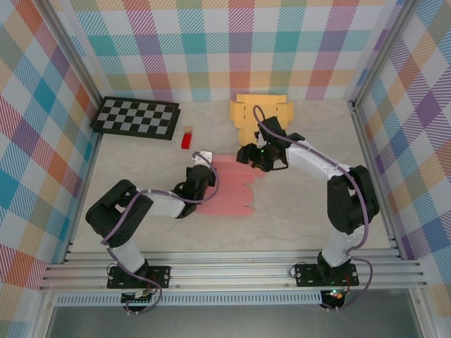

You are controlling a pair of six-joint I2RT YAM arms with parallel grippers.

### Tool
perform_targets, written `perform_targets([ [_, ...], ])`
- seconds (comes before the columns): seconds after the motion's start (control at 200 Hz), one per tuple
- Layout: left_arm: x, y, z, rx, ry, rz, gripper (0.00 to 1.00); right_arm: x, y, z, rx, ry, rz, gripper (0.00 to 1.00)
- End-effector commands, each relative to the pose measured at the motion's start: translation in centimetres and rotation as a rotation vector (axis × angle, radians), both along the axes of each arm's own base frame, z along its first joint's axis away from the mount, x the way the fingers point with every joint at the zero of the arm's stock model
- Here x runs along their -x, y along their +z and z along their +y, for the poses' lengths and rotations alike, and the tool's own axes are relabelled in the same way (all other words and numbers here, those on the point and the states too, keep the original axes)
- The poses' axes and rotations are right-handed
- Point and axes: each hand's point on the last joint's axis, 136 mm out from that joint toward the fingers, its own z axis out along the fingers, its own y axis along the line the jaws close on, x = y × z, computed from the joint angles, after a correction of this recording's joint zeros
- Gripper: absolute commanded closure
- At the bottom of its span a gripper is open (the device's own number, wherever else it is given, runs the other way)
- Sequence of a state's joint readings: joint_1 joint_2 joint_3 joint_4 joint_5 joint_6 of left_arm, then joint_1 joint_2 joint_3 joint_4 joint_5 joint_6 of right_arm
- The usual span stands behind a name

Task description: Fold the paper box

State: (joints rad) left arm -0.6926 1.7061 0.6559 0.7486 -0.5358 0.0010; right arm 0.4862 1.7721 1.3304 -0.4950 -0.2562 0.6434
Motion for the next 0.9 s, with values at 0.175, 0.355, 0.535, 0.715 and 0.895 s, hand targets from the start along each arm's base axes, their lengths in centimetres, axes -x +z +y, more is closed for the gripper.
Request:
perform_targets([
  [0.175,0.6,0.1,-1.8,0.051,-0.067,-0.008,1.00,0.0,1.2,3.0,-0.192,0.024,0.007,0.52],
  [0.355,0.8,0.0,-2.0,0.061,-0.075,-0.004,1.00,-0.2,1.5,3.2,-0.222,-0.005,0.008,0.78],
  [0.535,1.0,0.0,-2.0,0.089,-0.070,0.003,1.00,-0.3,1.1,2.6,-0.241,-0.080,0.000,0.97],
  [0.715,0.8,0.3,-1.4,0.115,-0.022,-0.002,1.00,-0.3,0.8,1.5,-0.245,-0.156,-0.036,1.00],
  [0.895,0.4,0.6,-1.1,0.140,0.021,0.008,1.00,0.7,2.8,-0.2,-0.192,-0.139,-0.123,0.52],
])
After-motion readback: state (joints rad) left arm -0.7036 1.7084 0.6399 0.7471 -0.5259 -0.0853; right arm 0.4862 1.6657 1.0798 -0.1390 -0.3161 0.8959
